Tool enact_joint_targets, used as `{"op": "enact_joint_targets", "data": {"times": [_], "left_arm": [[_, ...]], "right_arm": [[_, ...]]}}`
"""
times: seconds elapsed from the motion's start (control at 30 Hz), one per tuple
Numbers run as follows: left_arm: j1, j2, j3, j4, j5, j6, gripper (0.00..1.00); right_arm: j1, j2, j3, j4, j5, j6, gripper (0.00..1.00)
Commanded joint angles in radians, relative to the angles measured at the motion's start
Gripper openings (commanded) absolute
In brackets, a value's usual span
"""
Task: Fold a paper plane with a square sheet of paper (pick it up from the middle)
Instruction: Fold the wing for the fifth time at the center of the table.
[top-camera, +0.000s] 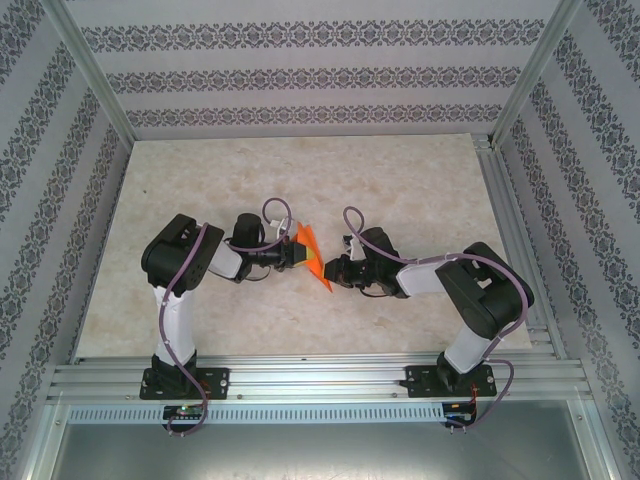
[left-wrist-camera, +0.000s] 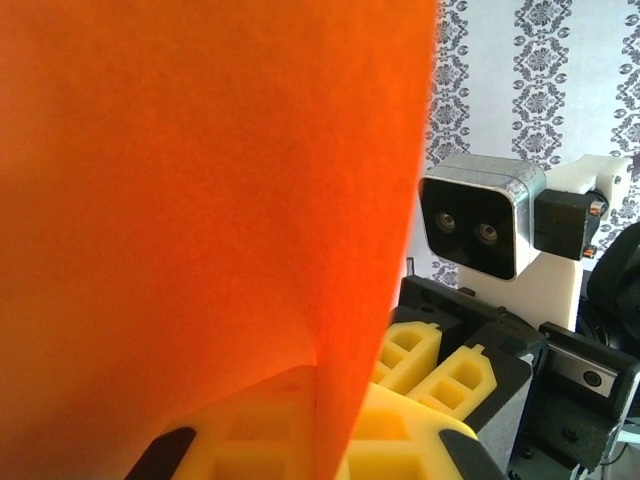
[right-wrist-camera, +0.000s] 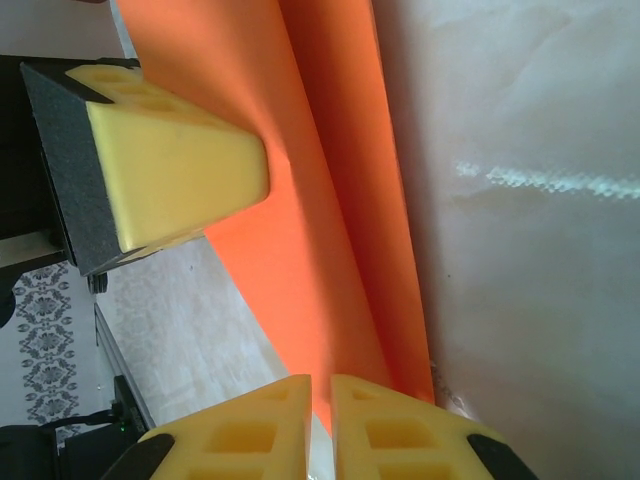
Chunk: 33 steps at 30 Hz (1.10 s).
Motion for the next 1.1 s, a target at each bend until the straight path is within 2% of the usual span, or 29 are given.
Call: {"op": "enact_joint_targets", "data": {"times": [0.0,0.43,0.73,1.07], "left_arm": [[0.02,0.103,0.002,-0.128,-0.109,0.128,0.0],[0.022,0.132,0.047,-0.236,-0.127,0.172,0.0],[0.027,0.17,0.084,-0.313,-0.157,0.18,0.0],[0.05,0.218,0.101,-0.357,-0.189,0.165,0.0]], "right_arm": [[0.015,0.015,0.021,-0.002,0.002,-0.015,0.14],[0.021,0.058,0.026,-0.013,0.038,-0.021,0.14],[0.03,0.063,0.039,-0.095,0.061,-0.06,0.14],[0.073,0.048,0.092,-0.32,0.149,-0.152,0.12]]}}
